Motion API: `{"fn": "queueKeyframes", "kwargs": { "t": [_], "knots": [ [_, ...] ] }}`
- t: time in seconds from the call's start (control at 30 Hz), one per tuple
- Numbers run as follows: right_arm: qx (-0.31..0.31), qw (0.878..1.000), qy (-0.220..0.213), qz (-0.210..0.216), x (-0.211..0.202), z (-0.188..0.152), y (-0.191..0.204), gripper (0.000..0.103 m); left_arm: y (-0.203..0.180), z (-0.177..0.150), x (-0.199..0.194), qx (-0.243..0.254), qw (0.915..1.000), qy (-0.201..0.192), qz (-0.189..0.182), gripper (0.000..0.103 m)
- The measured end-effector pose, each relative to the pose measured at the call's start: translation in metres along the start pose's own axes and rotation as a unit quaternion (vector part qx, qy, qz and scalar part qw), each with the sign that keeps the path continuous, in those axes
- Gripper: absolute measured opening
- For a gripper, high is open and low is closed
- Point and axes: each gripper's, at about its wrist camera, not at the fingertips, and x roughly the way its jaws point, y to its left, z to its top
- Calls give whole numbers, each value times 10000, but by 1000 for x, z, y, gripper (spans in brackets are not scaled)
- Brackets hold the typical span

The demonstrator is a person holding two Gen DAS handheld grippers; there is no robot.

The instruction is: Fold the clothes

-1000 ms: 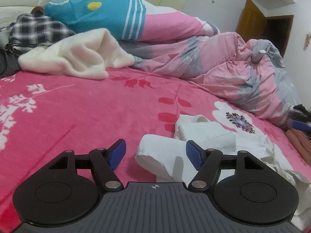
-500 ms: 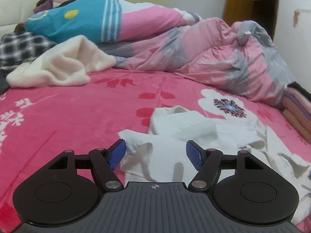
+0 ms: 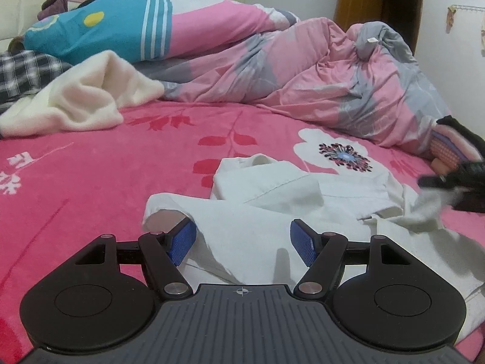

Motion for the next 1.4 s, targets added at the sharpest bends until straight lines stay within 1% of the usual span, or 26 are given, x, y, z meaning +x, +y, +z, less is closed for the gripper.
{"fn": "queueKeyframes", "kwargs": {
  "t": [0.07,0.17,0.27,0.3,0.53,0.73,0.77,0.8,0.83,0.97,1.03,1.07,1.13,1.2,1.27,1.4],
  "knots": [
    [421,9988,-204,160,3,8,-12,36,0,0,0,-13,10000,3,-24,69],
    [1011,9926,-541,407,4,17,-30,36,2,-1,2,-41,10000,3,-53,69],
    [1191,9871,-935,523,-24,11,-39,36,4,-1,4,-85,9999,6,-76,69],
    [1199,9868,-958,523,-27,10,-39,36,5,-1,4,-108,9999,10,-82,69],
    [865,9957,-156,283,19,5,-25,36,6,0,3,-168,9998,-8,-76,69],
    [573,9969,532,74,59,1,-12,36,8,3,-6,-148,9999,-20,-16,69],
    [629,9962,600,27,65,1,-13,34,8,3,-7,-145,9999,-22,-5,69],
    [861,9947,563,15,68,1,-19,32,8,4,-9,-141,9999,-24,5,69],
    [1056,9934,433,103,62,2,-23,34,8,4,-10,-138,9999,-26,15,69],
    [1408,9881,-279,549,10,2,-28,37,11,6,-17,-179,9998,-60,43,73],
    [1462,9860,-539,597,-26,-3,-32,48,13,8,-19,-260,9996,-61,4,74],
    [1489,9852,-611,587,-43,-7,-34,50,13,9,-21,-311,9995,-61,-22,74],
    [1476,9858,-656,460,-72,-20,-36,62,13,10,-26,-405,9991,-68,-91,77],
    [1434,9871,-659,287,-98,-33,-38,66,10,11,-32,-441,9988,-94,-173,85],
    [1535,9858,-633,258,-111,-43,-42,66,9,12,-38,-430,9989,-109,-172,87],
    [1855,9805,-557,323,-125,-58,-53,66,11,12,-48,-499,9987,-98,-54,87]
  ]
}}
